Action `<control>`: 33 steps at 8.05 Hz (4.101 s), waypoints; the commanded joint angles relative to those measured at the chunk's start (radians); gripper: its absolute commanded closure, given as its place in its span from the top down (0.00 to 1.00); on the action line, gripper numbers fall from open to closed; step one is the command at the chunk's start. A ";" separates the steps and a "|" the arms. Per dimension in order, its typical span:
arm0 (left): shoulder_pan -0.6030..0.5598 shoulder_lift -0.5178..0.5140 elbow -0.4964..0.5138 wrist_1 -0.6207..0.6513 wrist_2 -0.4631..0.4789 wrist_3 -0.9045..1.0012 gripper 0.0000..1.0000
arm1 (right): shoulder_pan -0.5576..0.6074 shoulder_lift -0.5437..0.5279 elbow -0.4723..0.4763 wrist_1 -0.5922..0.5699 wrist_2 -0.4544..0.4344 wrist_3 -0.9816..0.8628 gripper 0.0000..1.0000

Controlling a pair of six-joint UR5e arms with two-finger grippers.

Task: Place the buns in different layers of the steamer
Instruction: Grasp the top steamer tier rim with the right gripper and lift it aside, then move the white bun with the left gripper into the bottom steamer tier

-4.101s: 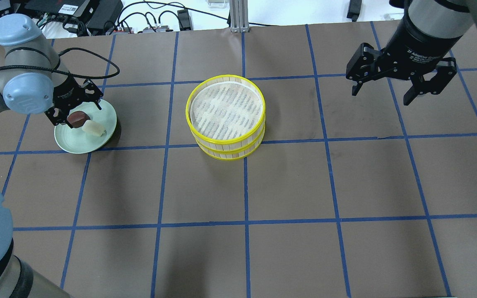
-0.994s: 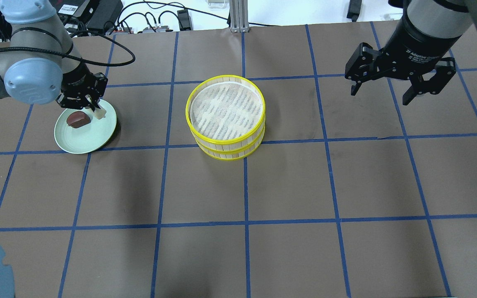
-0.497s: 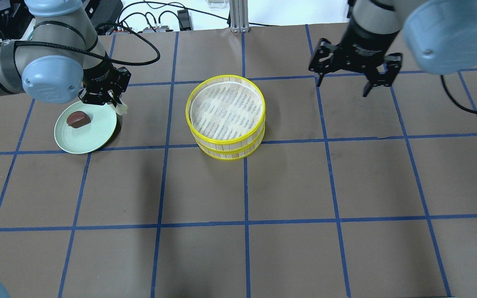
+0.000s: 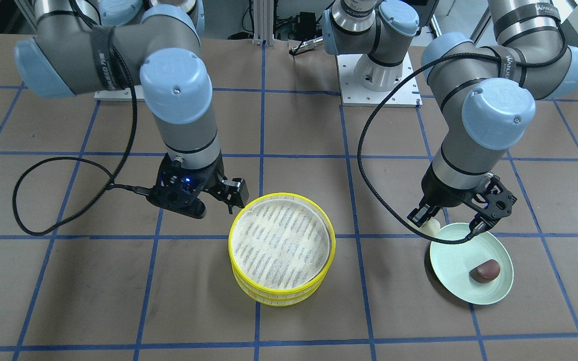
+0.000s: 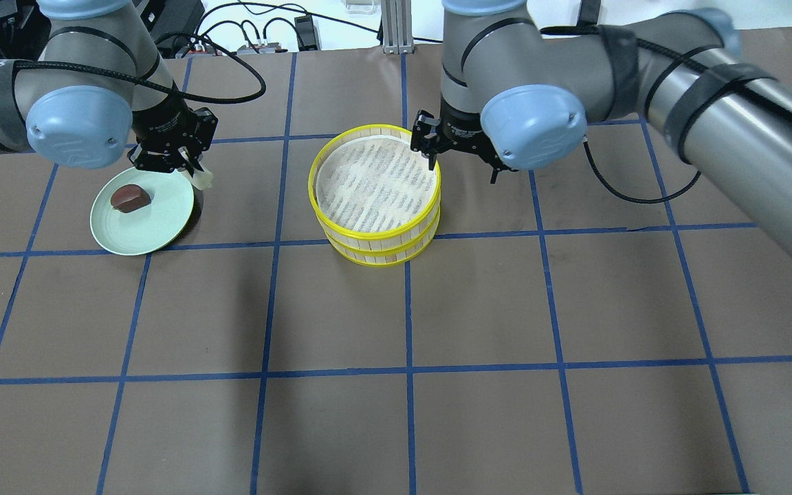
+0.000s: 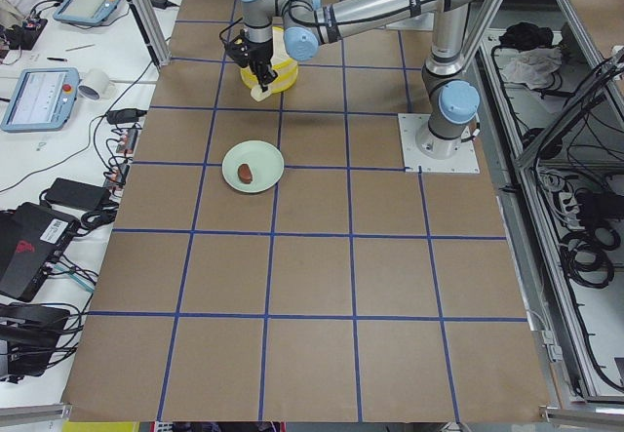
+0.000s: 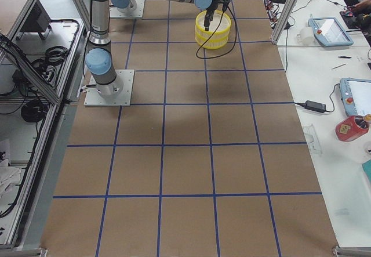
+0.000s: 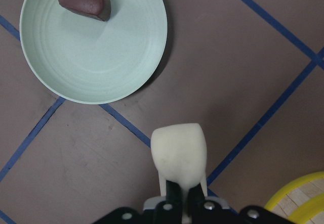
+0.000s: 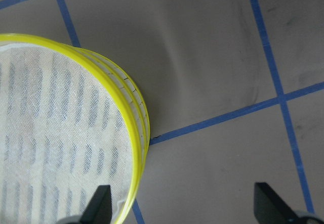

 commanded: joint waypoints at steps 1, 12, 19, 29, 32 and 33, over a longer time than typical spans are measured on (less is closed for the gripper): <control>0.000 0.004 0.005 -0.004 -0.002 0.000 0.00 | 0.032 0.136 0.010 -0.144 0.004 0.015 0.96; -0.006 0.010 0.013 -0.004 -0.003 -0.006 0.00 | 0.031 0.044 0.017 -0.056 -0.004 -0.022 0.04; -0.106 -0.011 0.027 0.016 -0.095 -0.099 0.00 | -0.293 -0.190 0.017 0.245 0.012 -0.366 0.05; -0.278 -0.217 0.025 0.285 -0.293 -0.158 0.25 | -0.294 -0.193 0.019 0.256 0.002 -0.374 0.04; -0.279 -0.222 0.027 0.300 -0.293 -0.155 1.00 | -0.294 -0.193 0.019 0.255 0.002 -0.374 0.05; -0.279 -0.218 0.027 0.302 -0.293 -0.150 1.00 | -0.294 -0.193 0.019 0.255 0.002 -0.374 0.04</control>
